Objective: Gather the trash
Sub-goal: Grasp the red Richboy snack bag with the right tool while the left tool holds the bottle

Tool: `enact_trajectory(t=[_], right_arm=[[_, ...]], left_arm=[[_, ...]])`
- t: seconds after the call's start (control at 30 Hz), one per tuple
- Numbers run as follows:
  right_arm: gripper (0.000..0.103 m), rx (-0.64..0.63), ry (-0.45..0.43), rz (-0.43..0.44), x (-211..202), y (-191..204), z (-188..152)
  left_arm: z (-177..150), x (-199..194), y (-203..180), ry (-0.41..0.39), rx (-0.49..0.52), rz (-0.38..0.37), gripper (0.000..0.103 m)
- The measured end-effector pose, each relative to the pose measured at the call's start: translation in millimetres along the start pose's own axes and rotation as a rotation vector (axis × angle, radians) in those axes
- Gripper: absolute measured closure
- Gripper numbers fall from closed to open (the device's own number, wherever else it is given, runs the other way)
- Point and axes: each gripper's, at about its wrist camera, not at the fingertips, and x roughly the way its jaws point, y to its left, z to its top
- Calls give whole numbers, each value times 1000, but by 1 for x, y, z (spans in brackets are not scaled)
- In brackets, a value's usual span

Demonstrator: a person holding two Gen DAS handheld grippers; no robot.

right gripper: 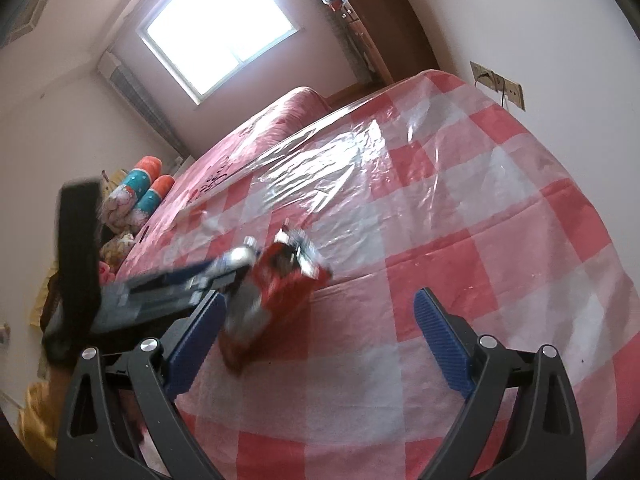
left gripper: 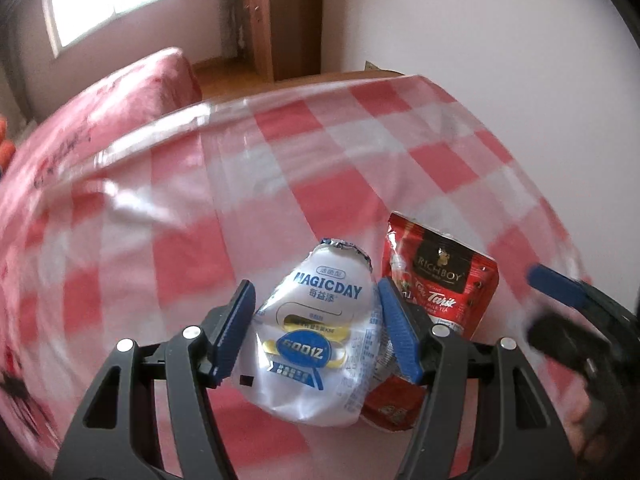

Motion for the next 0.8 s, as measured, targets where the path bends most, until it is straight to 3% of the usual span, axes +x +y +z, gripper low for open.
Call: enact_trajectory(t=[0.17, 0.4, 0.8], right_arm=[[9, 31, 33, 17, -3, -6, -6], [9, -2, 54, 30, -10, 8, -20], [9, -168, 116, -22, 12, 57, -43]], left_arm=[[-47, -24, -11, -7, -132, -45, 39], [-96, -58, 11, -42, -365, -76, 39], [-141, -102, 37, -117, -355, 67, 39]])
